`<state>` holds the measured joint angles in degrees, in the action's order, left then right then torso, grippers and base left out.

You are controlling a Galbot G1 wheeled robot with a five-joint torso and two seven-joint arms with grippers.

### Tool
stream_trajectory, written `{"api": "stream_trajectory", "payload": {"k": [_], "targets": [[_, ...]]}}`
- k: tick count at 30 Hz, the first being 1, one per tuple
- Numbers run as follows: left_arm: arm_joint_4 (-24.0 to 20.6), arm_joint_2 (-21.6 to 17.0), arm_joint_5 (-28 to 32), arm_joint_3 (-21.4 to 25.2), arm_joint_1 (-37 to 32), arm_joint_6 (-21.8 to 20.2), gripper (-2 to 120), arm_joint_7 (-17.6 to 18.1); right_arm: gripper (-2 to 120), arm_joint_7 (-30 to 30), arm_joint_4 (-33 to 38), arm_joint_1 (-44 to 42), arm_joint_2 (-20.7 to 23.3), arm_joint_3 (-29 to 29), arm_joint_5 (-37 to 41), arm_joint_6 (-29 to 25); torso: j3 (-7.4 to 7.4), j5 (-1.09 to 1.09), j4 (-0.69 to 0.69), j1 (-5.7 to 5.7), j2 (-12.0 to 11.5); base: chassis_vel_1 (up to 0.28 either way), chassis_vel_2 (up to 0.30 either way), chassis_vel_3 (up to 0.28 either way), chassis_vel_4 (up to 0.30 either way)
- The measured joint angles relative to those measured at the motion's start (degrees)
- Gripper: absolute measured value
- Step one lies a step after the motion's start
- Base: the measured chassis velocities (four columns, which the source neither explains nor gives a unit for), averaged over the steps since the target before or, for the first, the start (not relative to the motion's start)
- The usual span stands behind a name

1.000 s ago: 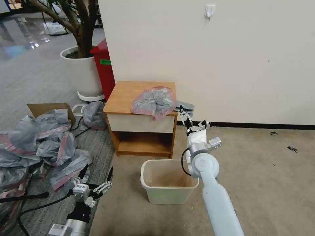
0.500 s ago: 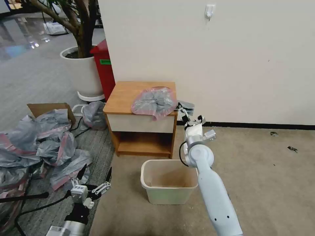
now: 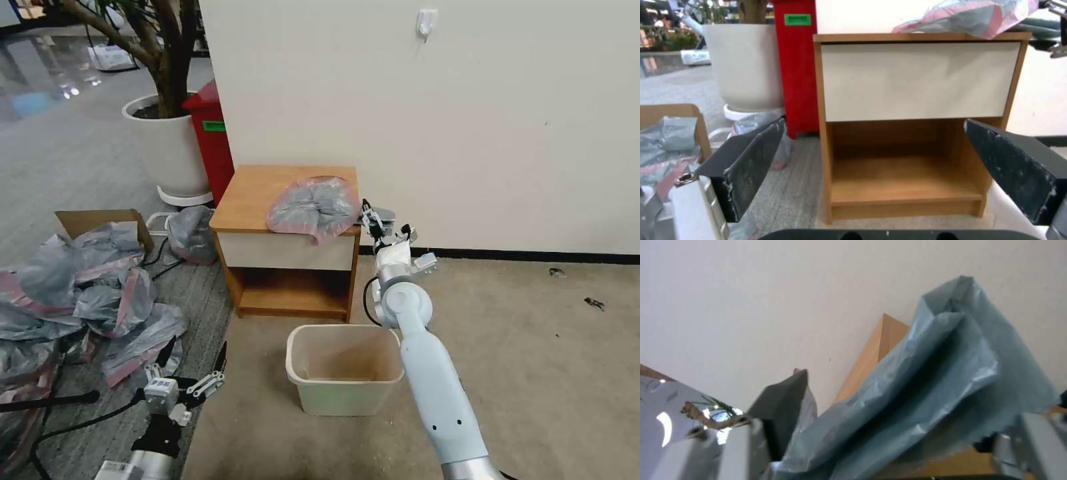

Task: Pick up the garbage bag from the table and place it over the trash can.

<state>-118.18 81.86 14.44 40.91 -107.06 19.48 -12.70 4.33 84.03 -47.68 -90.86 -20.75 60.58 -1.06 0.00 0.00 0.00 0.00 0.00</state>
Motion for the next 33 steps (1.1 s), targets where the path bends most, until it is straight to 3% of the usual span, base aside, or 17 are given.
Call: {"api": "stream_trajectory", "payload": {"k": [3, 5, 7, 11, 15, 17, 19, 25, 33], "targets": [[0.2, 0.0, 0.0, -0.2, 0.1, 0.0, 100, 0.0, 57, -0.3, -0.1, 0.0, 0.0, -0.2, -0.1, -0.4, 0.0, 0.0, 0.0, 0.0, 0.0, 0.0, 0.0, 0.0, 0.0], [0.2, 0.0, 0.0, -0.2, 0.1, 0.0, 100, 0.0, 55, -0.4, -0.2, 0.0, 0.1, -0.2, -0.1, -0.4, 0.0, 0.0, 0.0, 0.0, 0.0, 0.0, 0.0, 0.0, 0.0], [0.2, 0.0, 0.0, -0.2, 0.2, 0.0, 100, 0.0, 43, -0.6, -0.2, 0.0, 0.4, -0.2, -0.1, -0.4, 0.0, 0.0, 0.0, 0.0, 0.0, 0.0, 0.0, 0.0, 0.0], [0.2, 0.0, 0.0, -0.2, 0.2, 0.0, 100, 0.0, 34, -0.7, -0.1, 0.0, 0.4, -0.1, -0.1, -0.4, 0.0, 0.0, 0.0, 0.0, 0.0, 0.0, 0.0, 0.0, 0.0], [0.4, 0.0, 0.0, -0.2, 0.3, 0.0, 100, 0.0, 14, -0.7, -0.1, 0.1, 0.5, 0.0, -0.5, -0.4, 0.0, 0.0, 0.0, 0.0, 0.0, 0.0, 0.0, 0.0, 0.0], [0.4, 0.0, 0.0, -0.2, 0.3, 0.0, 100, 0.0, 13, -0.7, -0.1, 0.1, 0.5, 0.1, -0.5, -0.4, 0.0, 0.0, 0.0, 0.0, 0.0, 0.0, 0.0, 0.0, 0.0], [0.4, 0.0, 0.0, -0.2, 0.3, 0.0, 100, 0.0, 0, -0.4, 0.3, 0.1, 0.6, 0.6, -0.6, -0.4, 0.0, 0.0, 0.0, 0.0, 0.0, 0.0, 0.0, 0.0, 0.0], [0.5, 0.0, 0.0, -0.3, 0.3, 0.0, 100, 0.0, 0, 1.6, 1.2, -0.2, 2.6, 3.1, -1.4, -1.1, 0.0, 0.01, 0.0, 0.0, 0.0, 0.0, 0.0, 0.0, 0.0], [1.1, 0.2, -0.1, -0.4, 0.6, 0.7, 100, 0.0, 0, 16.9, 13.4, -3.4, 8.1, 10.6, -2.1, -0.6, 0.0, 0.0, 0.01, 0.0, 0.0, 0.0, 0.0, 0.0, 0.0]]}}
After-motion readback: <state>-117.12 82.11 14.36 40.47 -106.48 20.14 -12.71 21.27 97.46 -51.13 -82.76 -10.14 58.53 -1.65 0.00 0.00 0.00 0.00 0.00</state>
